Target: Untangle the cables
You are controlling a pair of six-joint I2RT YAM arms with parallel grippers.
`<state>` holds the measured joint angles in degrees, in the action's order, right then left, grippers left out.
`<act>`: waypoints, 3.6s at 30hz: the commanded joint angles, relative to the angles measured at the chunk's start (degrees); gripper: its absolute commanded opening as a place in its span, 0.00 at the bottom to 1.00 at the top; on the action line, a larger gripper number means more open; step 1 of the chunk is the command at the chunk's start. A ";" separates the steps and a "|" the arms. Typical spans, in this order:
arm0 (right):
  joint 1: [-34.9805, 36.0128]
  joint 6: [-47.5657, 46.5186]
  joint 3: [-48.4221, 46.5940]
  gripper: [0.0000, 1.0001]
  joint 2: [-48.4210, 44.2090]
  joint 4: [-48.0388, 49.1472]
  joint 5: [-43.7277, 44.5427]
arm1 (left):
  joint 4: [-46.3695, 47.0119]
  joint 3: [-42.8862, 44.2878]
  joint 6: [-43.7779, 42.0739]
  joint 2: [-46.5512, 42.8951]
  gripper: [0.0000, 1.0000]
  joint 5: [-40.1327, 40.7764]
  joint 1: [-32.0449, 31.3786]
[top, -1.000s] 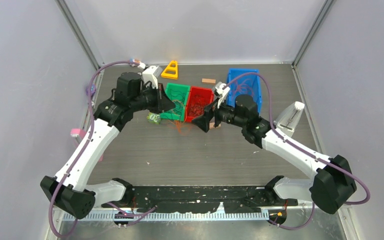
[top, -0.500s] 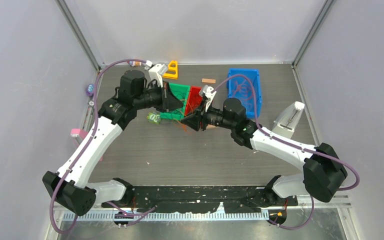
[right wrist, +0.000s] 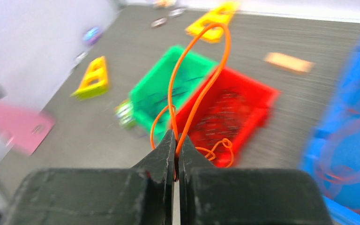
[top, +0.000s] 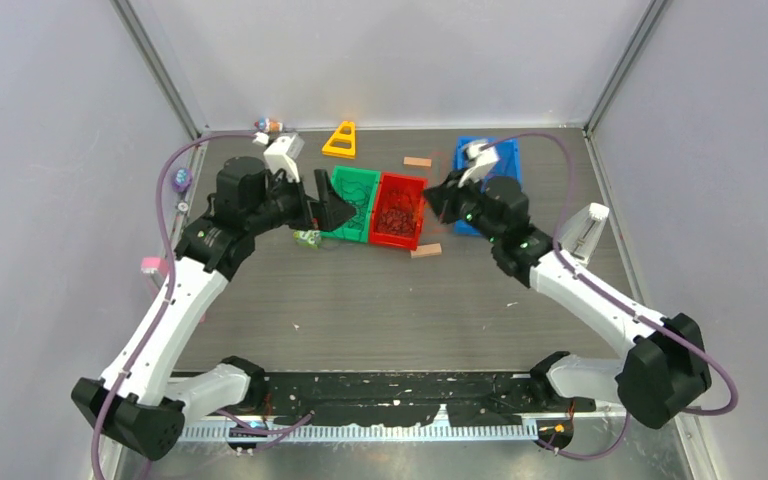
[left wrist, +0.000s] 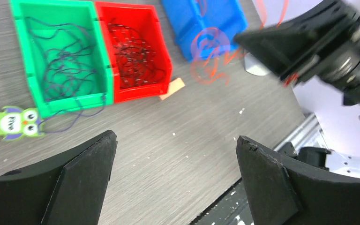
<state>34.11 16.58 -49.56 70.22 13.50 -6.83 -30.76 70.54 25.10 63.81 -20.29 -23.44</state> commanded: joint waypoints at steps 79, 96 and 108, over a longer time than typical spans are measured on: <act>-26.77 -20.79 38.59 0.96 8.63 54.23 29.12 | 77.04 -61.09 -27.57 -6.17 0.89 37.16 12.35; -26.68 -20.79 38.69 0.95 8.62 54.23 29.07 | 91.32 -60.28 -28.03 8.12 0.99 23.22 22.04; -26.70 -20.78 38.68 0.95 8.62 54.24 29.06 | 86.80 -58.14 -28.80 8.15 1.00 20.88 22.12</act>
<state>7.49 -4.19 -10.92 78.76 63.83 21.52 53.28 10.44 -3.42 71.79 1.65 -1.74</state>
